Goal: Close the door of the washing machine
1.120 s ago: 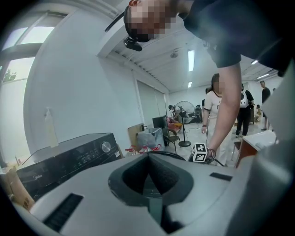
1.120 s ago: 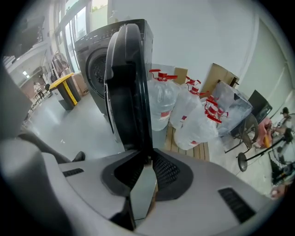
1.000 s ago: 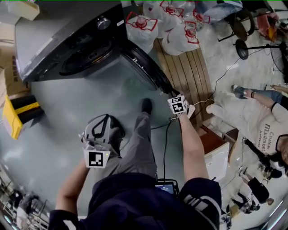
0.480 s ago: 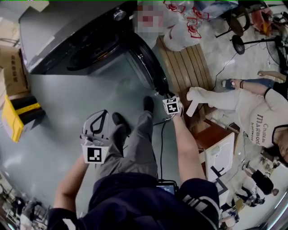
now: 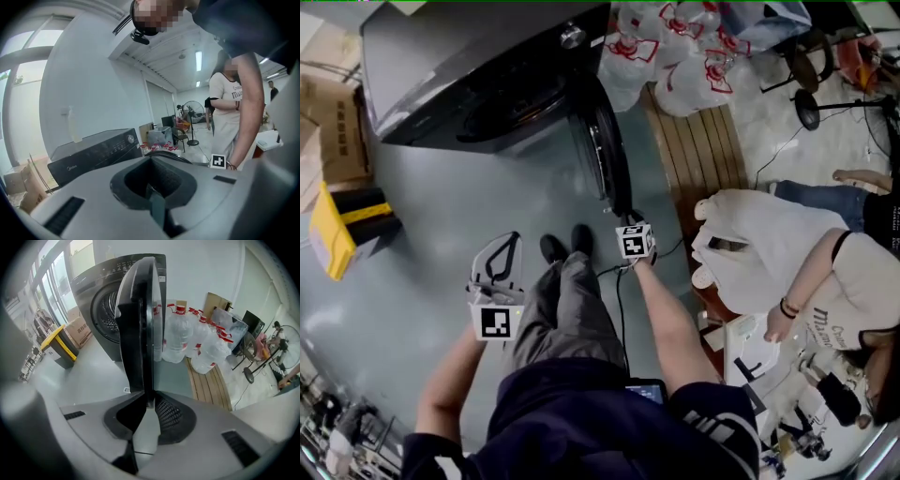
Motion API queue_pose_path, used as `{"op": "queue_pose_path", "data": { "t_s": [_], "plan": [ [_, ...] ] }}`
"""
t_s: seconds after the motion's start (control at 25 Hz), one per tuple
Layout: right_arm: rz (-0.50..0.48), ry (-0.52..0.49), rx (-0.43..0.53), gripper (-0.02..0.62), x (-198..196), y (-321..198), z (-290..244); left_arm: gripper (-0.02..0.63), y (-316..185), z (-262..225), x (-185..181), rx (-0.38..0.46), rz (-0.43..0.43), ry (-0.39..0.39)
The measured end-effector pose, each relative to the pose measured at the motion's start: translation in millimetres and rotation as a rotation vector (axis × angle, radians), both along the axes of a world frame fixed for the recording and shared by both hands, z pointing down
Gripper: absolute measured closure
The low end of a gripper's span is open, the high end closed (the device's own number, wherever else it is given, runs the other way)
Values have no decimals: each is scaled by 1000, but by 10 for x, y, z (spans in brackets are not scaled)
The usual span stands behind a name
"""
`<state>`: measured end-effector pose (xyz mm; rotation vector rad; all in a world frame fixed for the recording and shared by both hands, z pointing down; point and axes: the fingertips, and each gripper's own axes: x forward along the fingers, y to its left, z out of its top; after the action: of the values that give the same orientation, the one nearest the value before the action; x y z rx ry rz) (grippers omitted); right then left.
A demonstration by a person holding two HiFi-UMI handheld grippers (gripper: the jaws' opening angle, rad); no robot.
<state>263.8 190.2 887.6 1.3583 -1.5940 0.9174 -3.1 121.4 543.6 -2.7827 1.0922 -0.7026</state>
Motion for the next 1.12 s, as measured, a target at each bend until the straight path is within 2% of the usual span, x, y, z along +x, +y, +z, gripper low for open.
{"op": "queue_pose_path", "data": {
  "t_s": [0.2, 0.32, 0.36, 0.44, 0.48, 0.84, 0.96, 1.12],
  "plan": [
    [44, -12, 11, 518, -285, -9, 23, 581, -71, -2, -95, 13, -44, -15],
    [50, -21, 11, 517, -473, -12, 71, 581, -89, -6, -170, -13, -127, 88],
    [57, -25, 10, 517, -545, -16, 79, 581, -83, -3, -207, -12, -122, 83],
    [66, -27, 10, 515, -701, -18, 79, 581, -58, 20, -305, 9, -52, 4],
    [70, -27, 11, 514, -781, -18, 80, 581, -55, 27, -377, 15, -36, -11],
    [186, -14, -3, 514, -1575, -106, 155, 581, -193, 11, -1384, 38, -15, 38],
    [208, -21, 1, 512, -1849, -200, 138, 581, -256, 36, -1700, 56, 12, 18],
    [251, -31, -10, 511, -2163, -286, 202, 581, -295, 122, -2043, 41, -9, 54]
  ]
}}
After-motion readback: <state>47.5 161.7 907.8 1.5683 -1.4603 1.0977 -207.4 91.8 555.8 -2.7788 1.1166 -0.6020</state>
